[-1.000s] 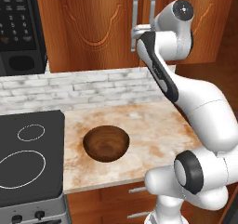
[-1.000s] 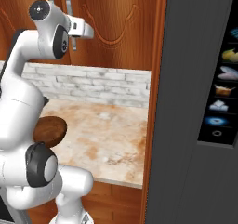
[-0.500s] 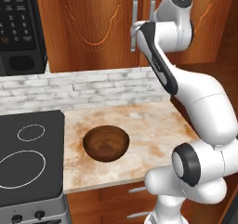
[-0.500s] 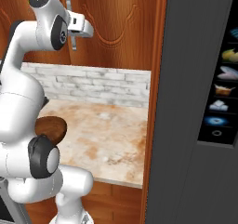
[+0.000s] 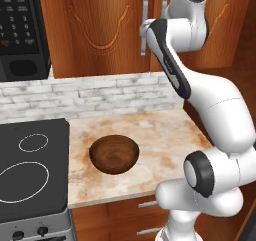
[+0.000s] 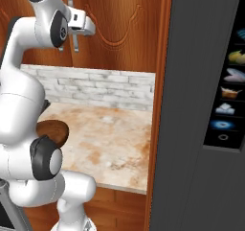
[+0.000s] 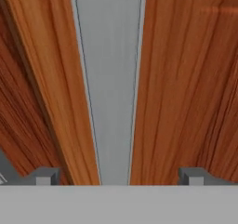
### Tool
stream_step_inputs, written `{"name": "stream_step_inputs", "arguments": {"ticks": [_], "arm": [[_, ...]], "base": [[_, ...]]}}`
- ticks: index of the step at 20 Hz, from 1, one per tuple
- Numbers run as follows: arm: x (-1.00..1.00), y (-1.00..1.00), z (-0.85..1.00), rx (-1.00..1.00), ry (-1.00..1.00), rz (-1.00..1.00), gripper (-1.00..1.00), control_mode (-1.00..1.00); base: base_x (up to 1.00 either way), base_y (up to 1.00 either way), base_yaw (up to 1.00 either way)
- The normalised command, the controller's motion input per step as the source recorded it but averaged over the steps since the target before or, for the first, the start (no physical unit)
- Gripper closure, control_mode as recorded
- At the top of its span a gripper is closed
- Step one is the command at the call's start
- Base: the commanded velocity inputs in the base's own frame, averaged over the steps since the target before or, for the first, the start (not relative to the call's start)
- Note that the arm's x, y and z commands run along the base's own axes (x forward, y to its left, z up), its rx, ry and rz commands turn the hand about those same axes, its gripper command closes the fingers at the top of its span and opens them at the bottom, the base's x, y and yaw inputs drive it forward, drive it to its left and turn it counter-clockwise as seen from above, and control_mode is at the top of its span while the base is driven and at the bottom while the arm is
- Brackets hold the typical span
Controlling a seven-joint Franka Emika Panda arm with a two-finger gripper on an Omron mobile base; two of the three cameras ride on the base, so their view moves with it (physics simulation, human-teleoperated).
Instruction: Open the cabinet and setup a tea strainer by placing it in the bowl upright.
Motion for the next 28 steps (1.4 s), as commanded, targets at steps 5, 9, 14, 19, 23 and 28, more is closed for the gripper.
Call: {"name": "stream_step_inputs", "arguments": {"ticks": [5, 9, 14, 19, 23, 28], "arm": [[0.05, 0.08, -0.16, 0.0, -0.17, 0.0, -1.0, -1.0], [0.2, 0.0, -0.08, 0.0, -0.23, 0.0, -1.0, -1.0], [0.51, -0.1, -0.01, 0.0, -0.01, 0.0, -1.0, -1.0], [0.61, -0.01, 0.0, 0.0, 0.0, 0.0, -1.0, -1.0], [0.51, 0.0, -0.09, 0.0, -0.02, 0.0, -1.0, -1.0], [0.34, 0.0, 0.0, 0.0, 0.0, 0.0, 1.0, -1.0]], "base": [[0.0, 0.0, 0.0], [0.0, 0.0, 0.0], [0.0, 0.0, 0.0], [0.0, 0.0, 0.0], [0.0, 0.0, 0.0], [0.0, 0.0, 0.0]]}}
